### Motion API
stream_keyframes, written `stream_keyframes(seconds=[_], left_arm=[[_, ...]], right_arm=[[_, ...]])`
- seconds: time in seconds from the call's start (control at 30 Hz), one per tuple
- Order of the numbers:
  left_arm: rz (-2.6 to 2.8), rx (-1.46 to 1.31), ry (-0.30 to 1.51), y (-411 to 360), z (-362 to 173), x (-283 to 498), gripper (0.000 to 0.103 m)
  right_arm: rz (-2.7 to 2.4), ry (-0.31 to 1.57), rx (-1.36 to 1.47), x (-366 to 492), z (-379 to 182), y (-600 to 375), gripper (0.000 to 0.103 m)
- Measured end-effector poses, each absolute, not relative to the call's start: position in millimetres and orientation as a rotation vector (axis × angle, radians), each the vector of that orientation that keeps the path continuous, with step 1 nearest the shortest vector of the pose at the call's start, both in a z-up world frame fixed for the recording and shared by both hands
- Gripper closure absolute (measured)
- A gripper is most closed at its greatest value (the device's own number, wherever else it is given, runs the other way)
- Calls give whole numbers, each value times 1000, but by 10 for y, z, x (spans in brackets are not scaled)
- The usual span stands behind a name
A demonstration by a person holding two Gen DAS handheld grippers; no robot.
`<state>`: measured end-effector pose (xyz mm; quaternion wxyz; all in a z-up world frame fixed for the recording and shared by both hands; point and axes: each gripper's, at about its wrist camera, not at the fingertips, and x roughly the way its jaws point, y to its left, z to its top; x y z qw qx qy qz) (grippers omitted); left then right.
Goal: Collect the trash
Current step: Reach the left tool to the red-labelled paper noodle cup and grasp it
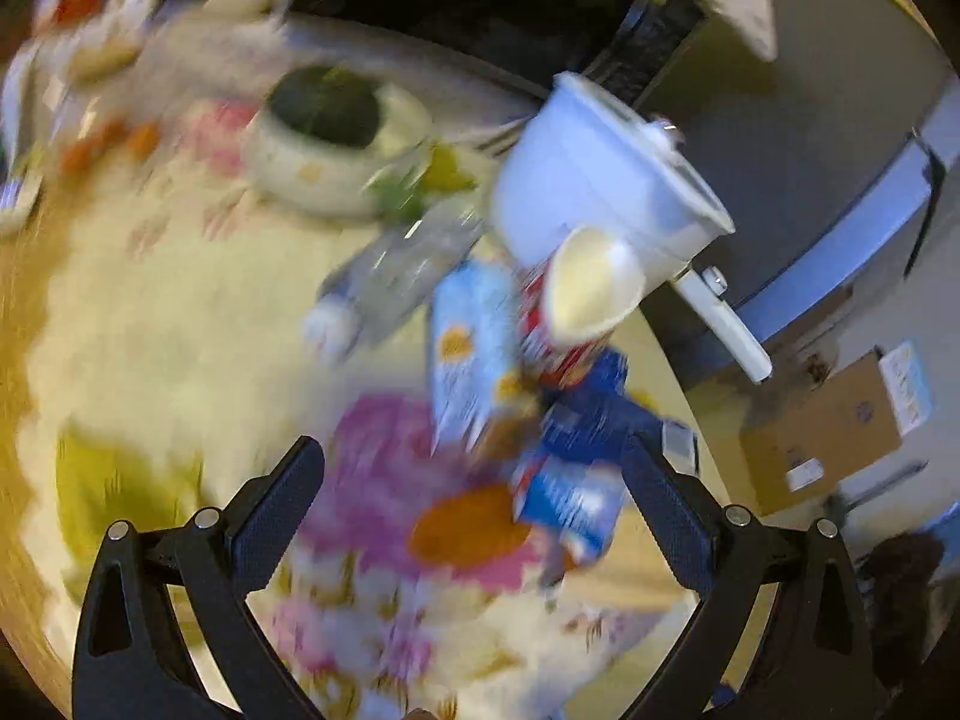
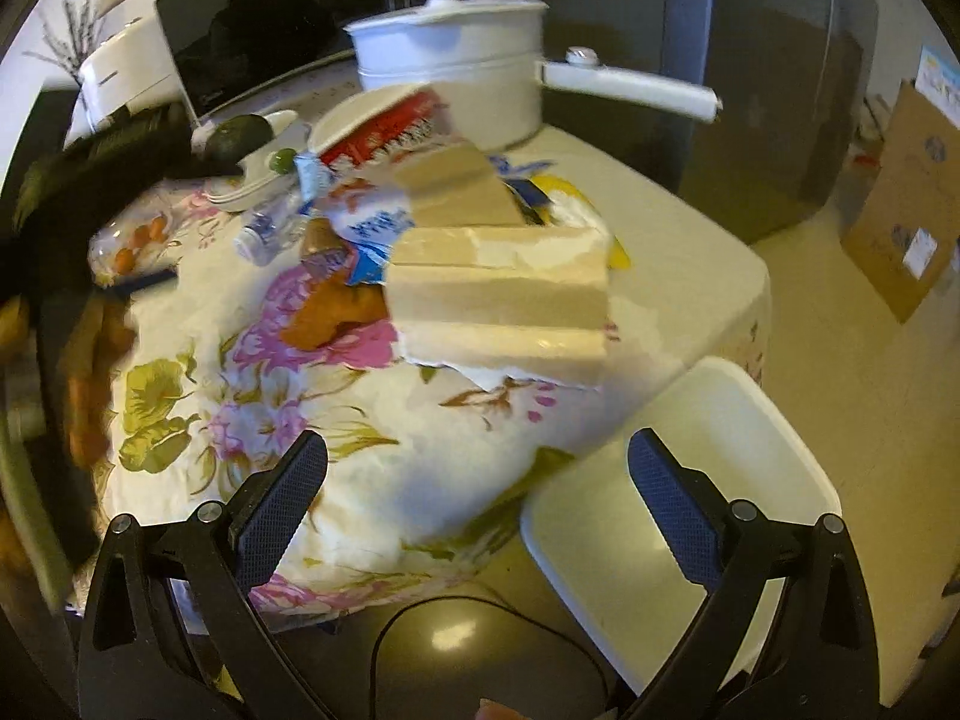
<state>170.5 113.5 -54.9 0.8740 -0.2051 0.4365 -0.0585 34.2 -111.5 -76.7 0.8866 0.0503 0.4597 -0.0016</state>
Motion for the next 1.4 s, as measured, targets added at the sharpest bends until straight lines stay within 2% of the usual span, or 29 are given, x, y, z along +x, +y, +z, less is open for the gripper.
stream_keyframes(seconds=[0.1,0.23,0.4,0.5,0.57,0.73,0.87,1.07,1.23,1.4], left_arm=[[-159,-307,871,826,-318,2009,9],[-192,-122,873,313,-200,2418,19],[-179,57,908,-173,-355,2790,26],[-123,153,957,-319,-587,2988,36],[-113,168,993,-324,-699,3050,61],[-145,127,979,-206,-718,2967,94],[-205,30,920,-70,-548,2826,98],[-274,-149,815,245,-133,2417,99],[-337,-346,698,649,244,1821,99],[-370,-474,629,1050,353,1255,99]], right_arm=[[2,990,156,360,-803,-1278,7],[3,1003,225,389,-787,-1456,7],[-20,977,250,406,-725,-1625,7],[-22,977,272,422,-707,-1711,7],[-21,973,290,425,-687,-1763,7],[-10,968,307,411,-659,-1801,7],[1,978,298,421,-679,-1743,7],[2,967,269,439,-691,-1666,7],[-27,886,199,474,-645,-1621,7],[78,878,154,717,-554,-1474,7]])
